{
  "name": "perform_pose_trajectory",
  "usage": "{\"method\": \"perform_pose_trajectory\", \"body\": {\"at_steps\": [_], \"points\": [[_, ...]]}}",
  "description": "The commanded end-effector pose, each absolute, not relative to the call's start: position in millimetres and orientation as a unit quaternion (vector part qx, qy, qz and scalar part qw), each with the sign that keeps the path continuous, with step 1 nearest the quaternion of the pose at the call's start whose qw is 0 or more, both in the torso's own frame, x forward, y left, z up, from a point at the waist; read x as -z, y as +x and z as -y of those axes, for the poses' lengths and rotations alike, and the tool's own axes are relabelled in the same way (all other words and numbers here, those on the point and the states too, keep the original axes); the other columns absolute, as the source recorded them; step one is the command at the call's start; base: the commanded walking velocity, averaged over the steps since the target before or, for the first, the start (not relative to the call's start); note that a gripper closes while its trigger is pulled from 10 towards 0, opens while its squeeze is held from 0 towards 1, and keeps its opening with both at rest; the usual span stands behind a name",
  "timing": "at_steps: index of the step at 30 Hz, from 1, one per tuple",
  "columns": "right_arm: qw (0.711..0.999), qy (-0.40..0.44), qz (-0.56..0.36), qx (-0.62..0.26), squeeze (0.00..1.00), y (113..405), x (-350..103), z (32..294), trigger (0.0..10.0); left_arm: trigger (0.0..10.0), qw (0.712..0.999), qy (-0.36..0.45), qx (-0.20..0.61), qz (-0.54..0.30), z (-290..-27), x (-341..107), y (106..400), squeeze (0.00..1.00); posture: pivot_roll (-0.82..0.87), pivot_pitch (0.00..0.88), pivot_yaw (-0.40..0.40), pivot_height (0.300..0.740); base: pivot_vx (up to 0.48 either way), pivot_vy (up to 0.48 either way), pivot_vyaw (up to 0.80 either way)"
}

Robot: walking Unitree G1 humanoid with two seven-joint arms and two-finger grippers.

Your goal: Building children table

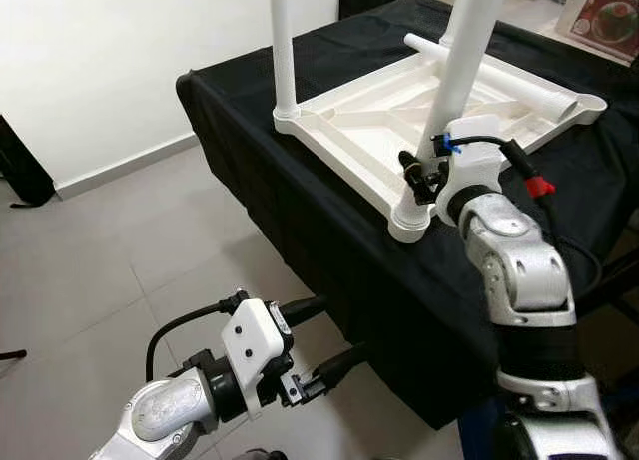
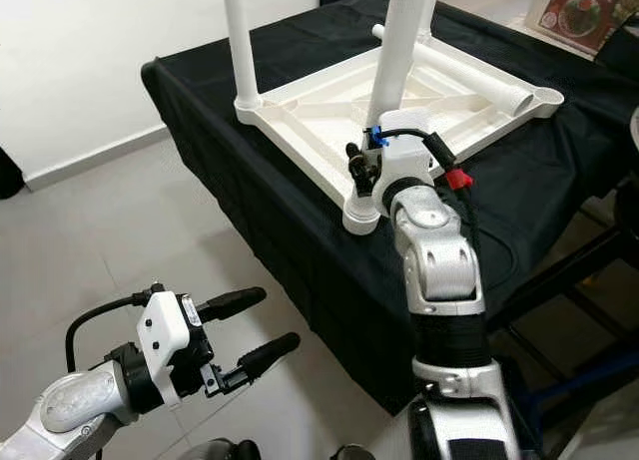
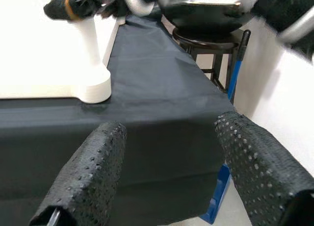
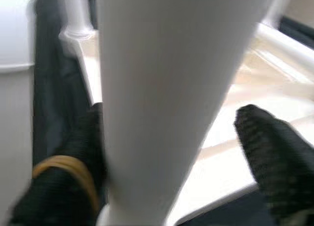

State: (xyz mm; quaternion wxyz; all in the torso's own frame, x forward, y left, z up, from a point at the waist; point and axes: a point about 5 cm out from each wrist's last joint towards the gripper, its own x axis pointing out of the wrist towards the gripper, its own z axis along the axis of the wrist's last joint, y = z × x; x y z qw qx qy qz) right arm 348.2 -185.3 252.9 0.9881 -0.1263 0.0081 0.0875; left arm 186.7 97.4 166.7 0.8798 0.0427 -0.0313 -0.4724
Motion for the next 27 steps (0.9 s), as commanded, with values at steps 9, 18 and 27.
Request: {"method": "perform_pose_trajectory", "body": {"at_steps": [9, 18, 27], "points": [[0.958, -0.124, 0.008, -0.257, 0.00, 360.2, -246.5, 194.0, 10.0, 10.0, 0.879, 0.040, 0.475, 0.024, -97.3, -165.1, 182.9, 0.00, 0.01, 0.185, -0.010, 0.740, 0.000, 0.000, 0.00], [0.952, -0.091, 0.028, -0.291, 0.00, 367.2, -253.4, 206.7, 0.0, 10.0, 0.880, 0.043, 0.473, 0.012, -101.7, -165.5, 174.1, 0.00, 0.04, 0.204, -0.004, 0.740, 0.000, 0.000, 0.00], [0.949, -0.095, 0.039, -0.298, 0.00, 369.2, -255.6, 221.5, 0.0, 10.0, 0.891, 0.052, 0.450, 0.020, -105.3, -167.7, 179.4, 0.00, 0.04, 0.202, -0.012, 0.740, 0.000, 0.000, 0.00]]}}
